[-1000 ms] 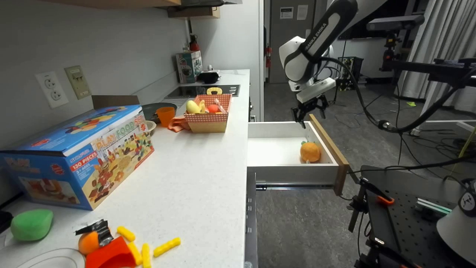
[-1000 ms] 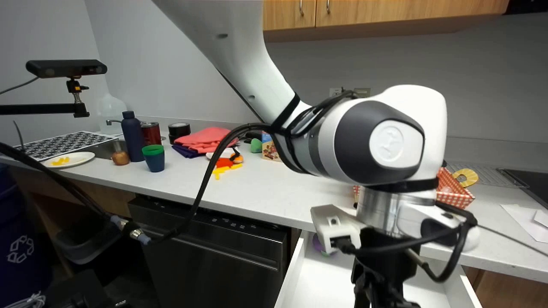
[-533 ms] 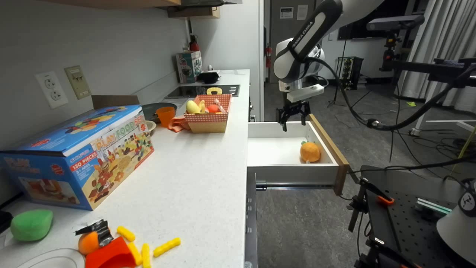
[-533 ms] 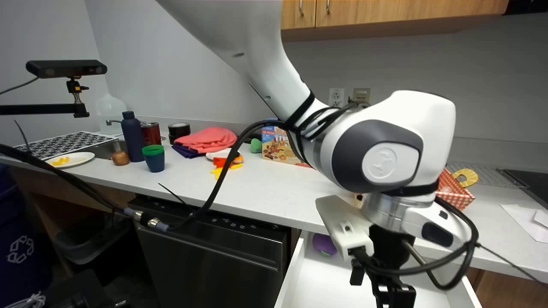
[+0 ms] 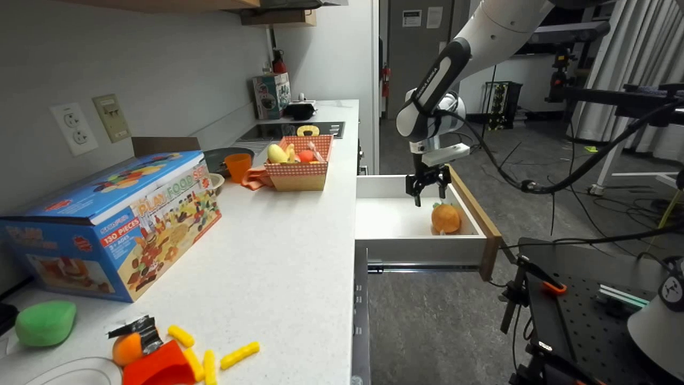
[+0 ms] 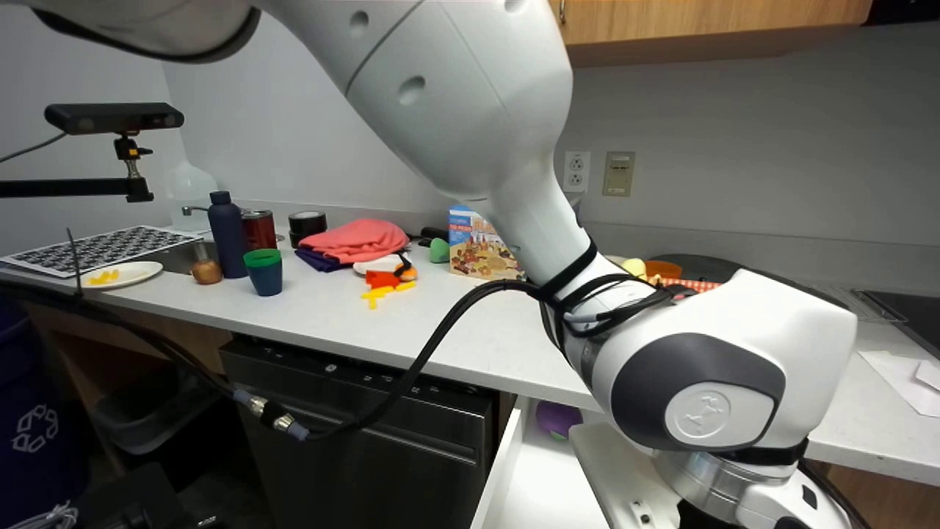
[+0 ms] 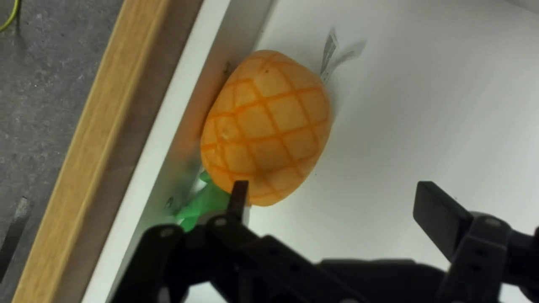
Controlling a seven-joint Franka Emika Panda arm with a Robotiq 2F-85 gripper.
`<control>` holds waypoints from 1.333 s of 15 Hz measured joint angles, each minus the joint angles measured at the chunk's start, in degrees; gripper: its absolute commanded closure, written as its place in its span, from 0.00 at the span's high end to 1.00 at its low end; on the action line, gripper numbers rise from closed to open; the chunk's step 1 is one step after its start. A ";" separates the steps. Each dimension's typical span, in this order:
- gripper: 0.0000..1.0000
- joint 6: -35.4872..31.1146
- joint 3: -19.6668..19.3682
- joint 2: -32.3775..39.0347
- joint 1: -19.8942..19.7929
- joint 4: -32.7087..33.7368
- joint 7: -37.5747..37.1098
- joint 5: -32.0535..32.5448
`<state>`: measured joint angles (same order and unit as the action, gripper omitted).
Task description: Open the drawer, then remove the pineapple plushie from the drawer
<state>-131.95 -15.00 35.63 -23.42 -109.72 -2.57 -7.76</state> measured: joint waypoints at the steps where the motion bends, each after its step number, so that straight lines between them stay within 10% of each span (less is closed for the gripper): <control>1: 1.00 0.60 -0.10 0.79 -0.29 0.62 -0.09 0.00; 12: 1.00 12.03 -1.03 6.22 -1.36 6.01 -0.40 -0.04; 14: 0.74 12.74 -0.74 7.41 -1.37 7.22 -0.44 -0.07; 20: 0.37 14.70 -0.46 9.55 -1.42 10.09 -0.45 -0.21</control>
<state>-117.25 -15.47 45.17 -24.84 -99.63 -3.02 -7.98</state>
